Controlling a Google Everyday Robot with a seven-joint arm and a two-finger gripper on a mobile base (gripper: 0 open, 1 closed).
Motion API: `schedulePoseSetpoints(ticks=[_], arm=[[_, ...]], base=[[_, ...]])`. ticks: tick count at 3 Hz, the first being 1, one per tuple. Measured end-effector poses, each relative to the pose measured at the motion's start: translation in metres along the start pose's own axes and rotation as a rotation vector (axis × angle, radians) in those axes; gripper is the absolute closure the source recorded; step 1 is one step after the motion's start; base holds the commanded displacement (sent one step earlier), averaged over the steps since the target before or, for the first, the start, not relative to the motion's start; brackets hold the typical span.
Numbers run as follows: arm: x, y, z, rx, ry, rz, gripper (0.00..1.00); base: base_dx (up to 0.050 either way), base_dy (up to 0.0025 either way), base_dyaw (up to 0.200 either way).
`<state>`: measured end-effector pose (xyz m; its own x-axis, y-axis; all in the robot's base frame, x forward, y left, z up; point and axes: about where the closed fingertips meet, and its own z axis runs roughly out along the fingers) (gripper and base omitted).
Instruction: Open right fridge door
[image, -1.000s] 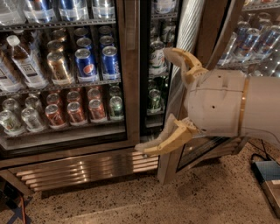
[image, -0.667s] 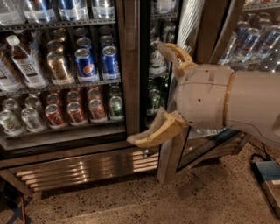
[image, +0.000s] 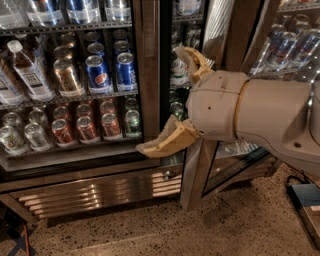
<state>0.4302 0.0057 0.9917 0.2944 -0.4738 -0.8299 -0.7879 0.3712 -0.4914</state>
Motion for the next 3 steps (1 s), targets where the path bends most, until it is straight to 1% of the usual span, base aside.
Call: schedulePoseSetpoints(ticks=[1,2,3], arm=[[0.005,-0.009,0.006,0.073,0.038,0.010,0.00],[0.013,-0.021,0.005,0.155,0.086,0.029,0.00],[0.019,-0.030,0.002,0.219,0.118,0.052,0.00]], base=[[0.000,0.00000,0.000],[0.000,0.00000,0.000],[0.000,0.00000,0.000]])
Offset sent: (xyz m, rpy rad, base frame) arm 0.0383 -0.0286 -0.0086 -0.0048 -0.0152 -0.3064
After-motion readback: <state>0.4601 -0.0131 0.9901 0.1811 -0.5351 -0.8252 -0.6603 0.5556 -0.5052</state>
